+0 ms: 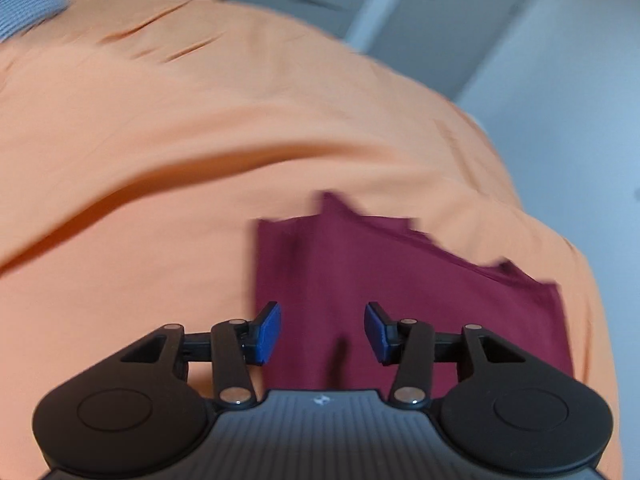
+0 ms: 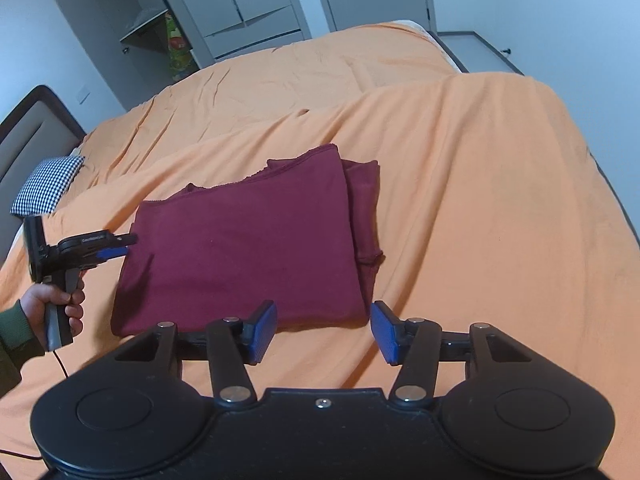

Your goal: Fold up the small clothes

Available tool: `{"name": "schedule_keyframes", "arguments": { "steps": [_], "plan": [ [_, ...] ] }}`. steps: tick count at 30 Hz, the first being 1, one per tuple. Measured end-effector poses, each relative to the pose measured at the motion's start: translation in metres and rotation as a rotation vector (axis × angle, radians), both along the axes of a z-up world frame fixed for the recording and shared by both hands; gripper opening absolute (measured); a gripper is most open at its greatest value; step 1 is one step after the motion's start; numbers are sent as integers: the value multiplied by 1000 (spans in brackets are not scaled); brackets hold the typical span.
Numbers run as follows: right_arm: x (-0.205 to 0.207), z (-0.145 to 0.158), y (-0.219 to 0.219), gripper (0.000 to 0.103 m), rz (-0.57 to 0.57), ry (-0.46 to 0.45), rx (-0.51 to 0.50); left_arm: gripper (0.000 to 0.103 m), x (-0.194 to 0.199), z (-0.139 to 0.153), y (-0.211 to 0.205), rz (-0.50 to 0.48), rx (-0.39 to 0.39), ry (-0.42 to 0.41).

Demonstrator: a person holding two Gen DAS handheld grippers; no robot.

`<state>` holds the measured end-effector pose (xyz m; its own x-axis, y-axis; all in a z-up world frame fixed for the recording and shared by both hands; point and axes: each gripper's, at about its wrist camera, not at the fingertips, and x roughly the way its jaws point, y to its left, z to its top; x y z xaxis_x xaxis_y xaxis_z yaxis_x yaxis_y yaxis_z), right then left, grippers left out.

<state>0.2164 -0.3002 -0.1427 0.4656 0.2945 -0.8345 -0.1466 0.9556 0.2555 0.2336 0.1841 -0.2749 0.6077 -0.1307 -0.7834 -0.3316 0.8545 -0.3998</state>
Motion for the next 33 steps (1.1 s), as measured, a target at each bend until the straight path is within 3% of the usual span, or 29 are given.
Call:
{"name": "schedule_keyframes", "arguments": {
  "steps": [3,6,9,18,24,29,33],
  "plan": [
    [5,-6,12,55,0,14,13,51,-6,-28,17,32,-115,65],
    [8,-7,29,55,31,20,17,51,-9,-36,21,42,-197,37],
    [9,-2,44,55,69,16,15,51,-4,-46,28,46,-362,-1],
    [9,10,58,55,102,6,5,49,2,-57,25,3,-302,27],
    [9,6,55,55,89,19,11,36,8,-53,28,-6,-291,30],
    [10,4,57,55,100,19,19,33,8,-48,26,-8,-270,38],
    [11,0,58,55,98,20,36,24,6,-42,25,-10,-247,51]
  ]
}}
